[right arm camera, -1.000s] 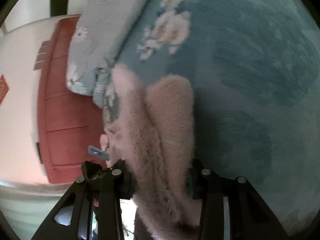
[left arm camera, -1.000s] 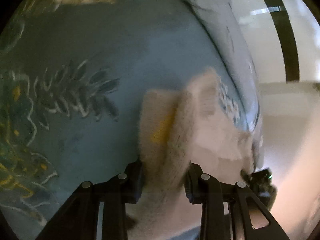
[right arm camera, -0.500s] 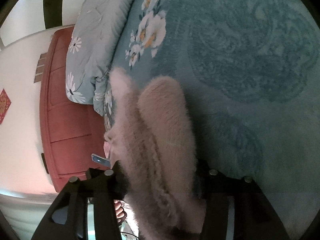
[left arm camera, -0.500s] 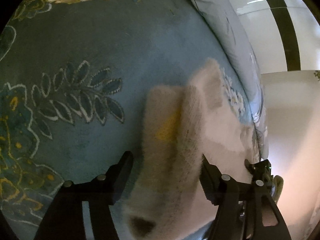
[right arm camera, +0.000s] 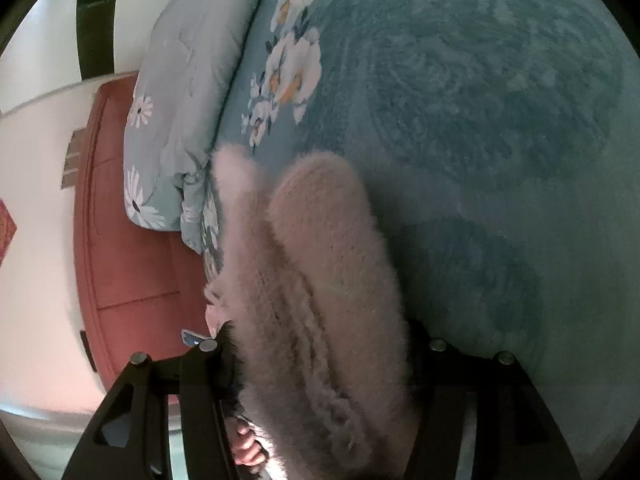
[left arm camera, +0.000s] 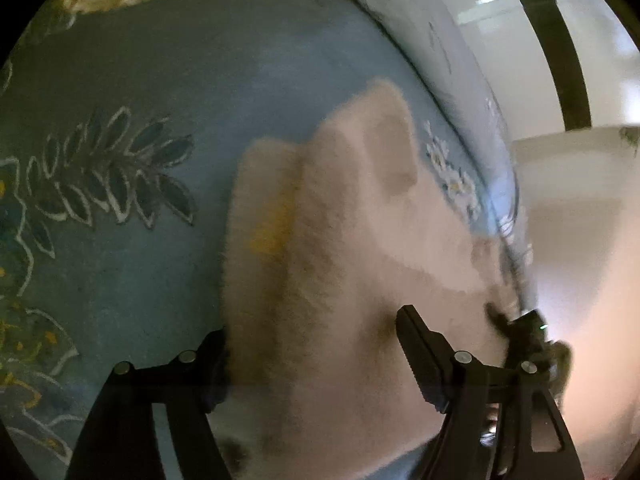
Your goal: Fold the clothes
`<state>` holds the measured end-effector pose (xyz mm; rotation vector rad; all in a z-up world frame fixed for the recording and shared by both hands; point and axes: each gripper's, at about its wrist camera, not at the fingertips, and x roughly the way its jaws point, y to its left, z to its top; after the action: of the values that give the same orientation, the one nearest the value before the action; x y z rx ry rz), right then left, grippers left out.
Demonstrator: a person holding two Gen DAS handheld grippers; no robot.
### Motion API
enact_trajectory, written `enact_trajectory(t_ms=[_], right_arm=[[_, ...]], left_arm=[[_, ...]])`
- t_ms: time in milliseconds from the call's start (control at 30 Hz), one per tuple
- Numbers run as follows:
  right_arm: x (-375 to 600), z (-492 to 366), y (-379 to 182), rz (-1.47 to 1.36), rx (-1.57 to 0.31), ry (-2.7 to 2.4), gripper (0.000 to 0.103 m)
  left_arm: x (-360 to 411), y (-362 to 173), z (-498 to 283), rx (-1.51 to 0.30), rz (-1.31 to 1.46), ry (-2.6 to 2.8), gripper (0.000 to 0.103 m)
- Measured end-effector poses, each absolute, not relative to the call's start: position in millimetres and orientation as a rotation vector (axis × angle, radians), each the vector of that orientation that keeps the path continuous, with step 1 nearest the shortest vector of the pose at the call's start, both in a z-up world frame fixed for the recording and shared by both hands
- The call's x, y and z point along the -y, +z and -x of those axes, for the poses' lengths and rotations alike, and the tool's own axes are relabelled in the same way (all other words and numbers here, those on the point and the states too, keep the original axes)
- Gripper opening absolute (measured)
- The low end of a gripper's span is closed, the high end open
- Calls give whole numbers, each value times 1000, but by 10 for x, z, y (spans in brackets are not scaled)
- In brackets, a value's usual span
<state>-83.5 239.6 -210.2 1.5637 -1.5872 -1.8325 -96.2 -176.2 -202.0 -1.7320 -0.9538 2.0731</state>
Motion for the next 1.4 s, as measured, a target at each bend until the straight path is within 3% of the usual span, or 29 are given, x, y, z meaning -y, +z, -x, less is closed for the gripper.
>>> enact_trajectory(t_ms=[133, 233, 700, 833, 1133, 1400], right_arm=[[-2338, 779, -1989, -1561, 1577, -1858, 53], [-2291, 727, -1891, -1553, 1584, -1869, 50], [-2099, 687, -1032, -1435, 1430, -1898, 47], [-2096, 712, -634, -1354, 1356, -1906, 46], [-2566, 441, 435, -1141, 1241, -1991, 46], [-3679, -225, 1218, -977, 1250, -2169, 46]], left_arm=[[1749, -1940, 890, 912, 1719, 2141, 49], [1817, -1886, 786, 983, 1661, 2137, 40], [2085, -1180, 222, 1035, 1443, 2195, 38], [2062, -806, 125, 974, 1368, 2243, 38], [1178, 154, 267, 831, 1162, 2250, 38], [170, 908, 399, 660, 1059, 2105, 38]])
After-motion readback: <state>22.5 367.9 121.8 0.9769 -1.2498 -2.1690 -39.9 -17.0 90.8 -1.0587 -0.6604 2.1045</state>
